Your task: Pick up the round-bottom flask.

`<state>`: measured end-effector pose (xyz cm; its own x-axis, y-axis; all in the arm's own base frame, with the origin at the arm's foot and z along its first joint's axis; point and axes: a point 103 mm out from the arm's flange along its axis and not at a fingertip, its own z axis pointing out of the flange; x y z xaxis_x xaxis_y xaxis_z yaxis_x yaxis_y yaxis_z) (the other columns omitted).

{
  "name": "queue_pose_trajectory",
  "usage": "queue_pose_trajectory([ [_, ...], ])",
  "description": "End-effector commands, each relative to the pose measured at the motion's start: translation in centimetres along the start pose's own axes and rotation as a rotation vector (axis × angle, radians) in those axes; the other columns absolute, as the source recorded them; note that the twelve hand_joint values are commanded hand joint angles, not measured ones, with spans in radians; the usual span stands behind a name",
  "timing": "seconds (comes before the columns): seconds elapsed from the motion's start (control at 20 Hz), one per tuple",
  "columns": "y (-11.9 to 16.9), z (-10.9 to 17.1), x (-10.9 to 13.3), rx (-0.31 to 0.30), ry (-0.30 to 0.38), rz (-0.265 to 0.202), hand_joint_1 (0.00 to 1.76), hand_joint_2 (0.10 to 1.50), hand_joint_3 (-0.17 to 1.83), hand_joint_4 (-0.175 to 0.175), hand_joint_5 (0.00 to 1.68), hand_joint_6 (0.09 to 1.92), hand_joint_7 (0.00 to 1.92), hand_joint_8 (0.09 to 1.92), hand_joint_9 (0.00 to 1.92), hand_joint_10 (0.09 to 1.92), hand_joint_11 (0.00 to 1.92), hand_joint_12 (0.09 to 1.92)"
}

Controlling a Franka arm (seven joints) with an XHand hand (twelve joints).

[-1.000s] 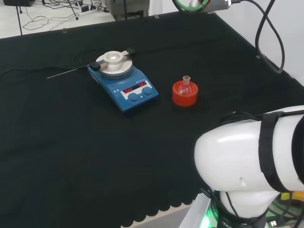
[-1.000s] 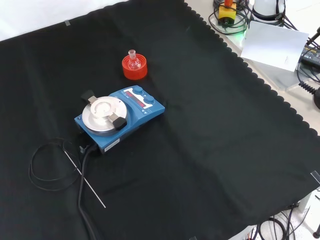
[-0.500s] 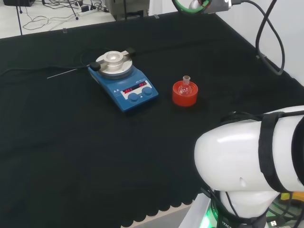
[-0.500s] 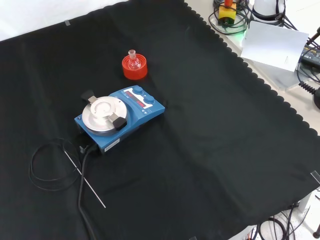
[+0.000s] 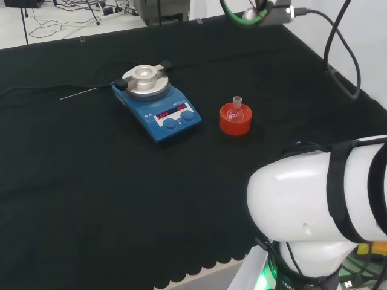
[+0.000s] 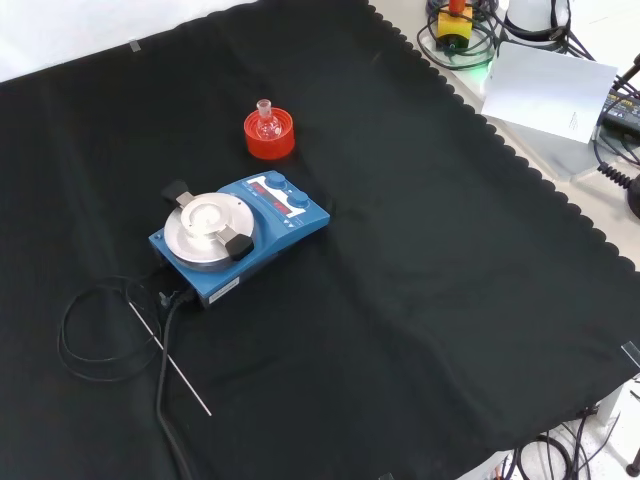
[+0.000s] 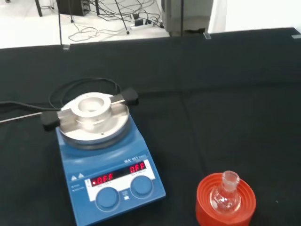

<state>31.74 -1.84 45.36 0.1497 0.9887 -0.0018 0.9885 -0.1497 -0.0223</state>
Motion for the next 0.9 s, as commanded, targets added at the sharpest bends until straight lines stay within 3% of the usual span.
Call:
queue_pose_trajectory([
  [0.05,2.3,5.0,-3.3,0.045,0.015,0.053,0.16,1.32,0.31,-0.030,0.34,0.37,0.12,0.63,0.26,0.72,0.06,1.41],
  [0.45,6.7,10.2,-6.8,0.073,0.057,0.083,0.21,1.31,0.29,-0.045,0.38,0.38,0.16,0.65,0.29,0.71,0.09,1.41],
  [0.9,9.8,16.3,-10.3,0.091,0.161,0.121,0.46,1.08,0.32,-0.051,0.43,0.23,0.20,0.67,0.33,0.70,0.10,1.40],
])
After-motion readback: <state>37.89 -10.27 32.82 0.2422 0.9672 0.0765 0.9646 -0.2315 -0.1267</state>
